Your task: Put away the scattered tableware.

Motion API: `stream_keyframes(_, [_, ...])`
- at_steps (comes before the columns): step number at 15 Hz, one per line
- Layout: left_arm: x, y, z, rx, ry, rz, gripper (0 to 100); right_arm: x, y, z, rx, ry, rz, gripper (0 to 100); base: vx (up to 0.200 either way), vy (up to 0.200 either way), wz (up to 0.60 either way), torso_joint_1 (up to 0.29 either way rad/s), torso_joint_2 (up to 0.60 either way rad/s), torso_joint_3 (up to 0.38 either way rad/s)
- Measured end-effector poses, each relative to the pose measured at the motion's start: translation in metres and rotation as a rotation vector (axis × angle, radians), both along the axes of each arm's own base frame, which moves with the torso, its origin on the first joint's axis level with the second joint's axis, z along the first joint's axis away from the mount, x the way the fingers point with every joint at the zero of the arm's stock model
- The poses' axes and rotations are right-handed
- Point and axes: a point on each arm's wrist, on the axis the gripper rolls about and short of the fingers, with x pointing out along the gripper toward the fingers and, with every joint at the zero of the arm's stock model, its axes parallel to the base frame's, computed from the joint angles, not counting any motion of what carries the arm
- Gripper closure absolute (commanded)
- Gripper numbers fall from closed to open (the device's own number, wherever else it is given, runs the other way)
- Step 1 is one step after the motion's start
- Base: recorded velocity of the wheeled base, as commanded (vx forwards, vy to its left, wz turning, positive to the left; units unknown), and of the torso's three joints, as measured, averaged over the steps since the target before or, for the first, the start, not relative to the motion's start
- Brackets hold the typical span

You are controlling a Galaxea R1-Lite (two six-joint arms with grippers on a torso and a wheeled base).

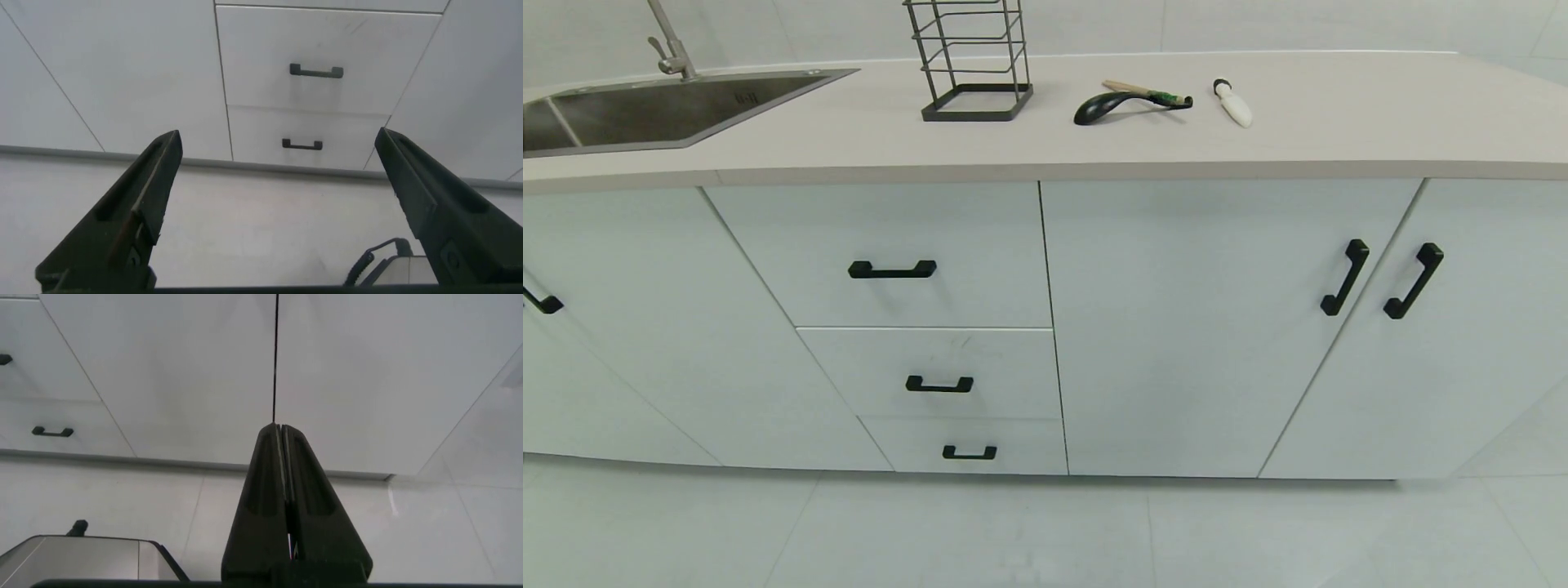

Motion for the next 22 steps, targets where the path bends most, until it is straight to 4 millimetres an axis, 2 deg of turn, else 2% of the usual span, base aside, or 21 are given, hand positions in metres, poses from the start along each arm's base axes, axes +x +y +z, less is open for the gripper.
stream_keyframes(5, [0.000,0.000,0.000,-0.001,-0.002,0.000,0,0.000,0.000,0.000,0.005,-0.001,-0.004,100,0.200,0.000,0.00,0.002,0.00,0.002])
stream_keyframes(17, [0.000,0.000,0.000,0.018,-0.001,-0.006,0,0.000,0.000,0.000,0.001,-0.001,-0.001,100,0.000,0.000,0.00,0.000,0.00,0.000])
stream_keyframes(20, [-0.002,-0.002,0.013,0.036,-0.106,-0.069,0,0.000,0.000,0.000,0.001,-0.001,0.003,100,0.000,0.000,0.00,0.000,0.00,0.000])
stream_keyframes(22, [-0.001,-0.002,0.012,0.057,-0.091,-0.075,0,0.000,0.000,0.000,0.002,-0.001,0.003,100,0.000,0.000,0.60,-0.002,0.00,0.000])
